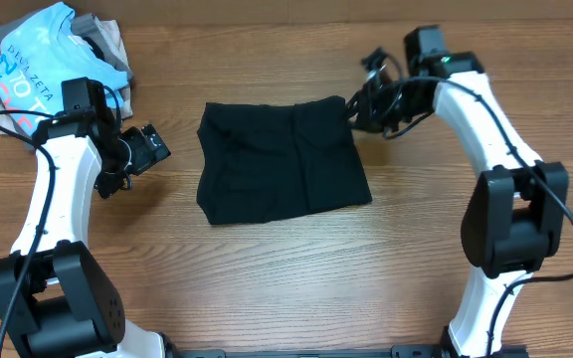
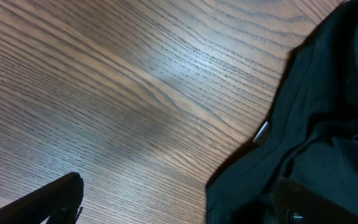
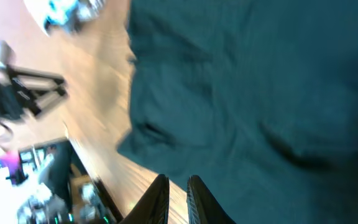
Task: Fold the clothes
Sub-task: 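Release the fold and raise the right gripper away to the upper right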
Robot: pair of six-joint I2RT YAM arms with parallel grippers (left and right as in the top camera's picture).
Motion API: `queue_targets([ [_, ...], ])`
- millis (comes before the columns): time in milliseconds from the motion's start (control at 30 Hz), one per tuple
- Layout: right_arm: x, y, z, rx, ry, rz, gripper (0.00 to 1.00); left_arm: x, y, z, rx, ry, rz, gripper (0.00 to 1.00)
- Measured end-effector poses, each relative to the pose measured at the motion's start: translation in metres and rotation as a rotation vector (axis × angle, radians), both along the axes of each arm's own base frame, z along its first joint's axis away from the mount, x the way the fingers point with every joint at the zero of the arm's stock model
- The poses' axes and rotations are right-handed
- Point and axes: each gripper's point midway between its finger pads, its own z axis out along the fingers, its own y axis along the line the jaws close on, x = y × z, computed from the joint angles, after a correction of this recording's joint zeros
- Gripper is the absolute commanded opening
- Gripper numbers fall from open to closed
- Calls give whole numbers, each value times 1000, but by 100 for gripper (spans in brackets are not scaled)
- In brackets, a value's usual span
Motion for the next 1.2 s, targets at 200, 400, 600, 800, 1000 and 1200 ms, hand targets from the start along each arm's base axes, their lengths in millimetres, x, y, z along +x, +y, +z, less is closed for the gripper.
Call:
queue_targets([
  [200,-10,11,-57,18,-44,18,21,0,0,0,0,1,0,100],
  [400,-18,9,-90,43,-17,-56,26,0,0,0,0,2,0,100],
  [600,-38,6,-104,35,100,-88,24,-2,0,0,-2,7,0,100],
  [800,-47,4,-107,20,162,-105,20,-2,0,0,-2,7,0,100],
  [1000,-58,3,-99,15,219,-112,25,-2,0,0,-2,7,0,100],
  [1200,-21,9,-7,97,-115,-119,33,-1,0,0,-1,3,0,100],
])
